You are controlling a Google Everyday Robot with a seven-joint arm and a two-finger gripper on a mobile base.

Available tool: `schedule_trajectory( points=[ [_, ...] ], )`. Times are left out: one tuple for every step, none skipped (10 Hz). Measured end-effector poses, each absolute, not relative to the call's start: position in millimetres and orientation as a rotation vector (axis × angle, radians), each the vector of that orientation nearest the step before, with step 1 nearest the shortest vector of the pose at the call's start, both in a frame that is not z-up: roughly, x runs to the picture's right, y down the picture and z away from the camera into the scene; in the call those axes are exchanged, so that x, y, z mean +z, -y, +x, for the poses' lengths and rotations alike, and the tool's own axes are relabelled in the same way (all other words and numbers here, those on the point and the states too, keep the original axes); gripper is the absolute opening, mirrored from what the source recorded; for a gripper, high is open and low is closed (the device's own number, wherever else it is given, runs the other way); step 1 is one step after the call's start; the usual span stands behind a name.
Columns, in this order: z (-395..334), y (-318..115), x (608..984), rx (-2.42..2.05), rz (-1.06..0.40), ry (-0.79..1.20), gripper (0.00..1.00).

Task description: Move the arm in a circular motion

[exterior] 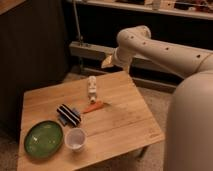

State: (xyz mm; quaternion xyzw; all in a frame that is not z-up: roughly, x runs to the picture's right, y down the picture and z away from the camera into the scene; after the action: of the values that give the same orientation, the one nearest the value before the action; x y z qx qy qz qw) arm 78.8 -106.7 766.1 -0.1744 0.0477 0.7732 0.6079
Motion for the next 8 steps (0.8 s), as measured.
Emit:
schedule_trajectory(
  points=[
    [97.1, 99.2, 763.4, 1.812, -0.386, -0.122, 0.80],
    [127.4, 81.6, 753.9, 1.852, -0.369, -0.138, 0.80],
    [141.1, 67.8, 744.4, 1.863, -0.376, -0.142, 0.80],
    [147.5, 57.3, 737.4, 1.862, -0.388, -0.145, 0.80],
    [147.9, 45.5, 728.5, 1.850, -0.407, -0.146, 0.80],
    [142.5, 29.2, 716.6, 1.825, -0.434, -0.154, 0.80],
    [130.3, 15.1, 704.4, 1.797, -0.464, -0.163, 0.80],
    [112.9, 1.8, 692.1, 1.766, -0.499, -0.172, 0.80]
  ],
)
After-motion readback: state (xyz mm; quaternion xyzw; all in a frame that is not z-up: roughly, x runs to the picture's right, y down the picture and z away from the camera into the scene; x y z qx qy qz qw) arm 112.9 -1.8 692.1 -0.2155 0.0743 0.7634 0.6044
